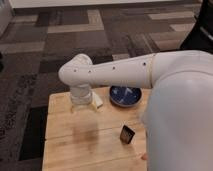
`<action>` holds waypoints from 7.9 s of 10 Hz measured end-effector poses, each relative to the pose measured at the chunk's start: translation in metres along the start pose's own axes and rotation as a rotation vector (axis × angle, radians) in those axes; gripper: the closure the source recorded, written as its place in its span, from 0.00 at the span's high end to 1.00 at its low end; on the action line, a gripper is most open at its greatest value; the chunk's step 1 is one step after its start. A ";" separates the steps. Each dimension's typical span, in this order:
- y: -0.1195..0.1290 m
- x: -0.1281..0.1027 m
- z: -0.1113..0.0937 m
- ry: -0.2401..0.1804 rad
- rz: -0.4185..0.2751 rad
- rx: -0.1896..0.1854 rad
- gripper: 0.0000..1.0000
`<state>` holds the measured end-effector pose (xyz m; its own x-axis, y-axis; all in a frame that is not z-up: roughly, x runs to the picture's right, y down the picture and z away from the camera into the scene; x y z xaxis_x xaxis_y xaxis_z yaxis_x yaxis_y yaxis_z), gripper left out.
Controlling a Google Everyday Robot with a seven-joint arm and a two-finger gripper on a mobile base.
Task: Place the ceramic cup over the eraser
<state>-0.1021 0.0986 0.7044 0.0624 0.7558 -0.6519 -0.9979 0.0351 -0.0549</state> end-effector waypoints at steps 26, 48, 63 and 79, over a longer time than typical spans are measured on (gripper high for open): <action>-0.166 -0.017 -0.053 -0.033 0.124 0.057 0.65; -0.349 0.014 -0.016 -0.025 0.337 0.068 0.65; -0.306 0.011 -0.076 -0.129 0.251 0.126 0.00; -0.181 0.043 -0.158 -0.200 0.045 0.057 0.00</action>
<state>0.0843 0.0210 0.5669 0.0188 0.8720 -0.4892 -0.9993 0.0315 0.0177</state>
